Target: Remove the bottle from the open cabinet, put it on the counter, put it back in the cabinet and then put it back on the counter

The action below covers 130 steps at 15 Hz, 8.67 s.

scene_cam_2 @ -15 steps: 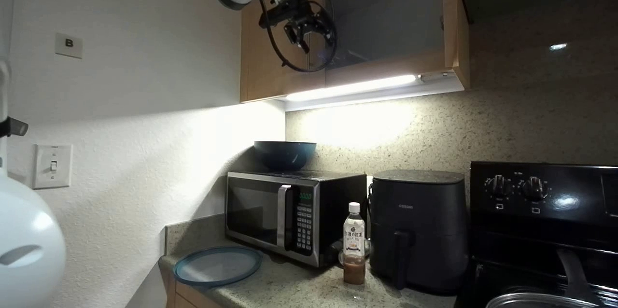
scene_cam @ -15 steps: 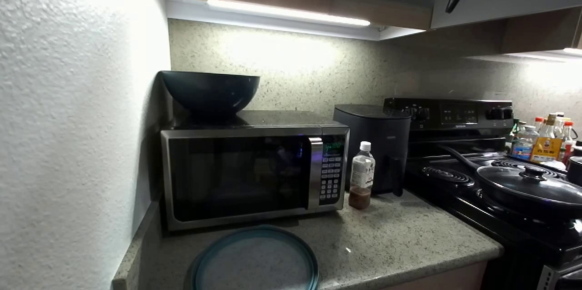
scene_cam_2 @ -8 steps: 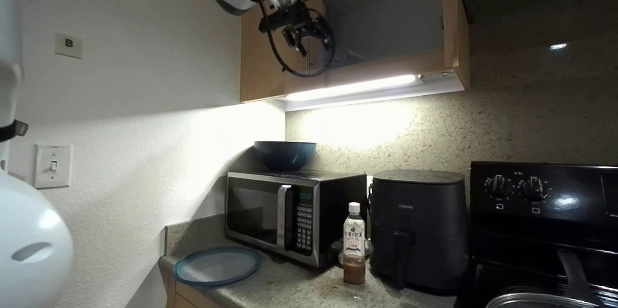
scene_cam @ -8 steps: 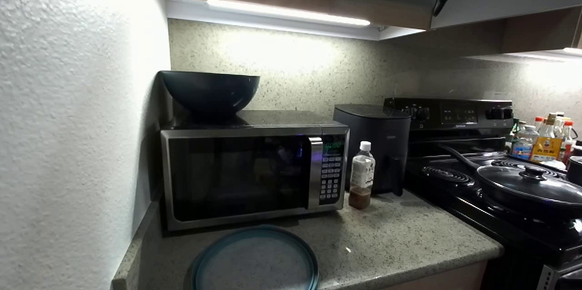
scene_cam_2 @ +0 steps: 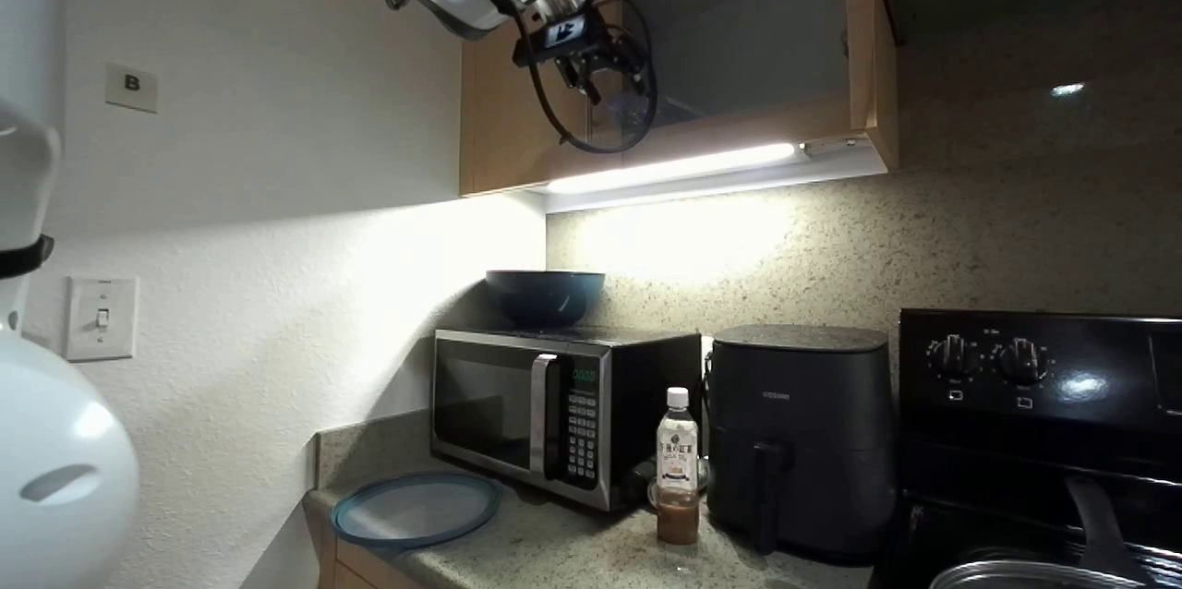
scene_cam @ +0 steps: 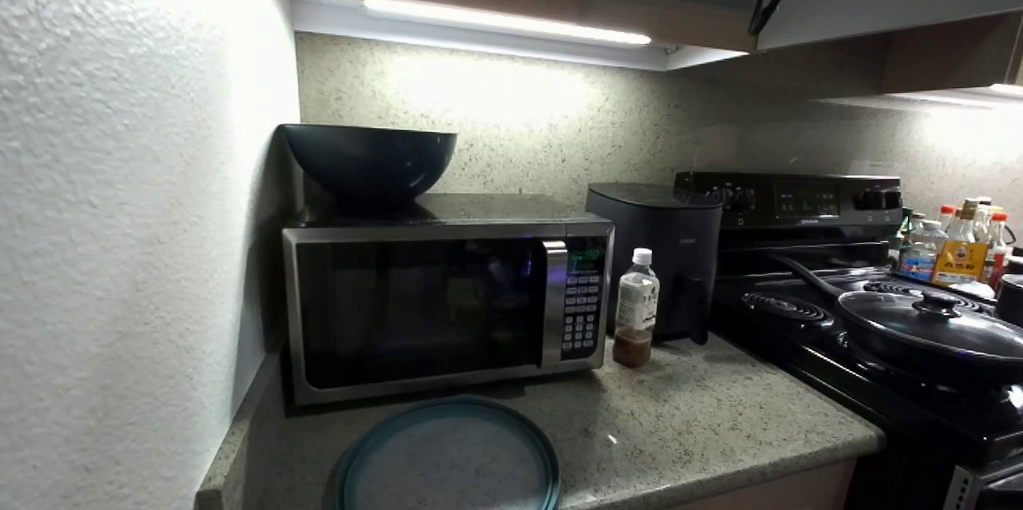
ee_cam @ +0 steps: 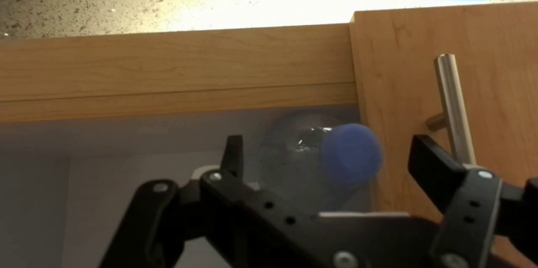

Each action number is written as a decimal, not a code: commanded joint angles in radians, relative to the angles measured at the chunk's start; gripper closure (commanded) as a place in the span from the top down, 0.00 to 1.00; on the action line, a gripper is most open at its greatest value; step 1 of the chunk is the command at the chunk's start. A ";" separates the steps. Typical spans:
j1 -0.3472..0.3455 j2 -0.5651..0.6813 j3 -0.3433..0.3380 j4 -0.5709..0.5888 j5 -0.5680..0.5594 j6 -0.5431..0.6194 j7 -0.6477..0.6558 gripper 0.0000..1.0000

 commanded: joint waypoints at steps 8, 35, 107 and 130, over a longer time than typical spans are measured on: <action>-0.004 0.028 -0.031 0.030 0.016 0.033 -0.022 0.61; -0.051 -0.392 0.014 -0.258 -0.041 -0.277 0.294 0.14; -0.050 -0.297 -0.109 -0.680 0.468 -0.517 -0.033 0.14; -0.052 0.062 -0.161 -0.497 0.495 -0.716 -0.033 0.14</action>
